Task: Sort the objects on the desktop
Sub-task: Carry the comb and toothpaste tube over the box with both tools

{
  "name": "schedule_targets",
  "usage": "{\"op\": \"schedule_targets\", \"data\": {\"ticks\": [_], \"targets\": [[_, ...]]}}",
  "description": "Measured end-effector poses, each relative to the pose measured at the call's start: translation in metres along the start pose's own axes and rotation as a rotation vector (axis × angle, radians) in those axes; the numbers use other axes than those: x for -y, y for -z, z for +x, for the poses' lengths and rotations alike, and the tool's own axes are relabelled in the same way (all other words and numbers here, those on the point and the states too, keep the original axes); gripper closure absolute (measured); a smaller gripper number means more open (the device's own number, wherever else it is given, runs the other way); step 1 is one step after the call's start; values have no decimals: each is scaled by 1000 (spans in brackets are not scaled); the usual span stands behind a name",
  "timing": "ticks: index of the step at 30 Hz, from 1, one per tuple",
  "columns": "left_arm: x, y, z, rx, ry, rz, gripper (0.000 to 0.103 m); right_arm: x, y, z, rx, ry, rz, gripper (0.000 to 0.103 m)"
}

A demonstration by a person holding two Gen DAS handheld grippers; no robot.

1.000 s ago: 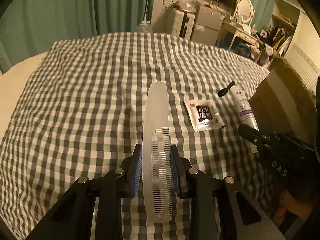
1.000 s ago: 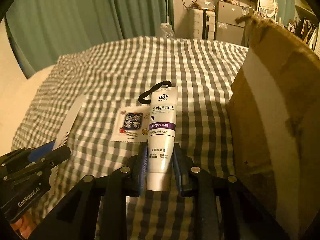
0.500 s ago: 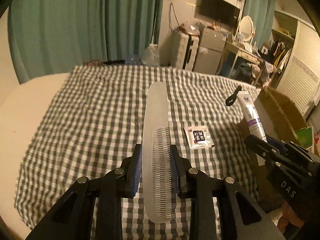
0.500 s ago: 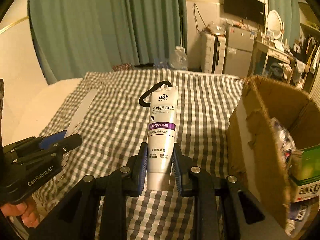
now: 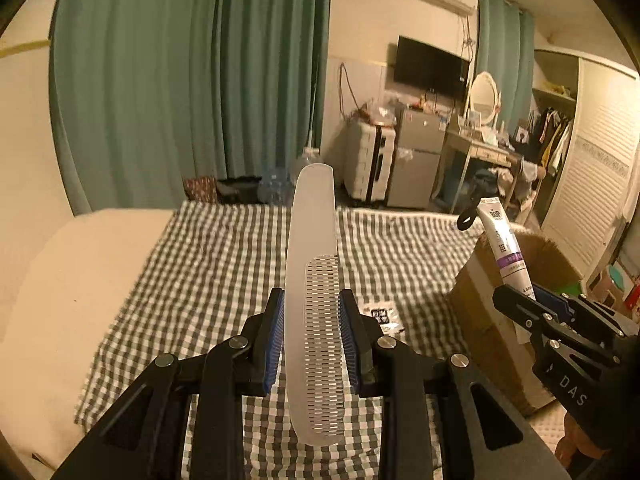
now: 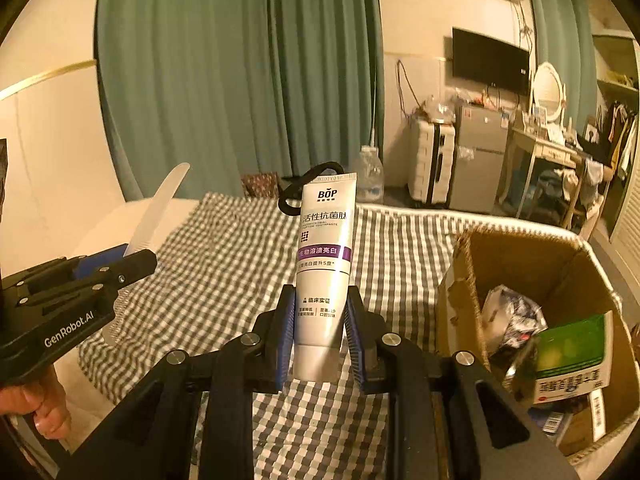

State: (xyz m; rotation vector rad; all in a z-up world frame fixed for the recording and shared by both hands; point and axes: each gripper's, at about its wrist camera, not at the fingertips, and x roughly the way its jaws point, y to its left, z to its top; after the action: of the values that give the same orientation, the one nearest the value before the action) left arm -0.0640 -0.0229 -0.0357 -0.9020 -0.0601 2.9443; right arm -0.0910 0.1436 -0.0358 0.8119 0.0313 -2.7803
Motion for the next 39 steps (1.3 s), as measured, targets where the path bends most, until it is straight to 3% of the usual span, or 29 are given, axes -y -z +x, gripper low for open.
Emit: {"op": "schedule_targets", "data": {"ticks": [9,22,30,39], "targets": [[-3,-5,-55,82,-12,-7,76,4,-6,-62,99,-26,-11,80],[17,-8,-95,141,18,-9,76,22,-13,-134,206,-19,-30,80],[57,-24,-113,180,56,38,76,42,-20,-157,264,18,-24,80],[116,-37,-110,187,121,116,76,94,-22,-174,307,79,40,80]]}}
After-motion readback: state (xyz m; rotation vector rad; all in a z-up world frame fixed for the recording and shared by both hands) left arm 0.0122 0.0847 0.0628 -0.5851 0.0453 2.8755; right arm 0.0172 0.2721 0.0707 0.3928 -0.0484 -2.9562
